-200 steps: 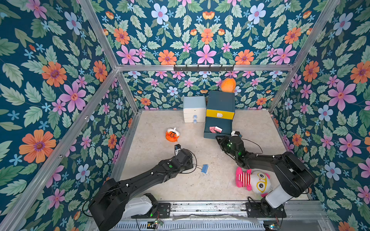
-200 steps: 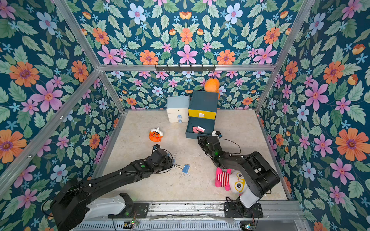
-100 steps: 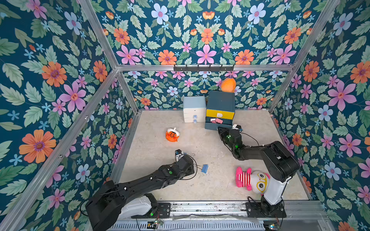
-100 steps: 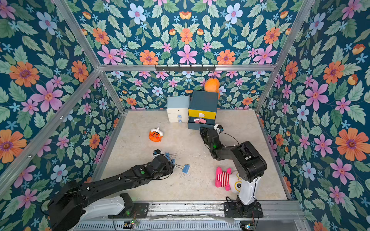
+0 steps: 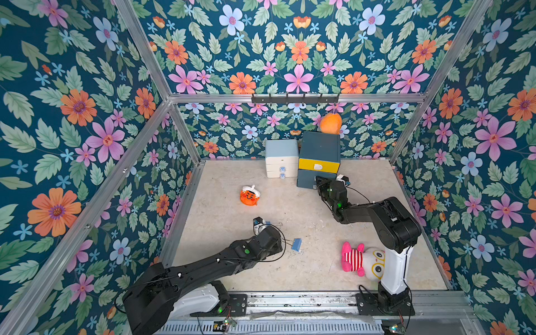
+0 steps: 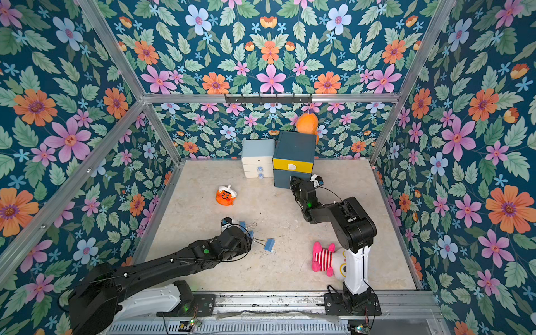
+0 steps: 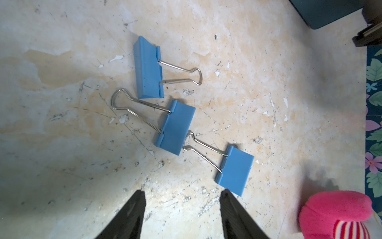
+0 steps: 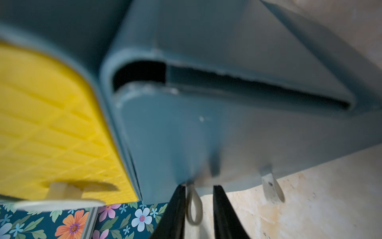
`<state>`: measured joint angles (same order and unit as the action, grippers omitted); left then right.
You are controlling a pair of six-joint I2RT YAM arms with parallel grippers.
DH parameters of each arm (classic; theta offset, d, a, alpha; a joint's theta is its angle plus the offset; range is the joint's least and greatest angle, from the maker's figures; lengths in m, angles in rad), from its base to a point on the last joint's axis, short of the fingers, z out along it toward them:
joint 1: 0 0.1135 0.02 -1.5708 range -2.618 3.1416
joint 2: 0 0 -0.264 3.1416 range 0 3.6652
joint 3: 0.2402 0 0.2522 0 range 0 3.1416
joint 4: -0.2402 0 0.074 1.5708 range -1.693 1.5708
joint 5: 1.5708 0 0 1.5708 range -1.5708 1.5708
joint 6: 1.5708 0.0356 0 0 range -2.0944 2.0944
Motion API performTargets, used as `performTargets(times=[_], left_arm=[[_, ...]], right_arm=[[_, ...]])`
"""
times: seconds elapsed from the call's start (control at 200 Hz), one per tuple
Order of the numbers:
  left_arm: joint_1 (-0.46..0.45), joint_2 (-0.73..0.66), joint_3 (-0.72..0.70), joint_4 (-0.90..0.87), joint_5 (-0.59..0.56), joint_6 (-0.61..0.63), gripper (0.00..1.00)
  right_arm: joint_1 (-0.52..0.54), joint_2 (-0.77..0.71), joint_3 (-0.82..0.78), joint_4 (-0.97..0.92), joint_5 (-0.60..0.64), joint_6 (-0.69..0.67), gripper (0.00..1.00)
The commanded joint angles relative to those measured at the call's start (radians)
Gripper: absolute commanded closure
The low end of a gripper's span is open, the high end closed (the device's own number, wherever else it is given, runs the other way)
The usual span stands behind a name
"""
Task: Put the binder clips in the drawer according to color
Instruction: Close the drawer in the storage box, then open the drawer in the storage box.
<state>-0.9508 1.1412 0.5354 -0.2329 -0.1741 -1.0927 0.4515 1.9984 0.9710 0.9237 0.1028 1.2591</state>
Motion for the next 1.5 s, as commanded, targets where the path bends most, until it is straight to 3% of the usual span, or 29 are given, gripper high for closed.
performTargets(times=[0.0, 0.21, 0.405, 0.92, 1.17, 1.43, 1.495], left_arm=[[0.000, 0.001, 0.001, -0.003, -0.019, -0.006, 0.36], [0.000, -0.002, -0.001, -0.014, -0.027, -0.007, 0.32], [0.000, 0.001, 0.005, -0.014, -0.038, -0.006, 0.32], [0.001, -0.029, 0.011, -0.037, -0.041, -0.004, 0.32], [0.000, -0.039, 0.006, -0.038, -0.039, -0.004, 0.33], [0.000, -0.045, 0.000, -0.039, -0.041, -0.010, 0.33], [0.000, -0.037, 0.001, -0.032, -0.038, -0.012, 0.32]], right_arm=[[-0.006, 0.017, 0.009, 0.040, 0.012, 0.024, 0.70], [-0.017, -0.004, -0.074, 0.107, -0.019, 0.056, 0.57], [-0.009, 0.005, -0.161, 0.185, -0.035, 0.109, 0.53], [-0.006, 0.181, 0.000, 0.147, -0.058, 0.128, 0.55], [-0.013, 0.215, 0.024, 0.181, -0.045, 0.143, 0.71], [-0.012, 0.210, 0.007, 0.211, -0.018, 0.149, 1.00], [-0.006, 0.192, -0.020, 0.229, -0.004, 0.149, 1.00]])
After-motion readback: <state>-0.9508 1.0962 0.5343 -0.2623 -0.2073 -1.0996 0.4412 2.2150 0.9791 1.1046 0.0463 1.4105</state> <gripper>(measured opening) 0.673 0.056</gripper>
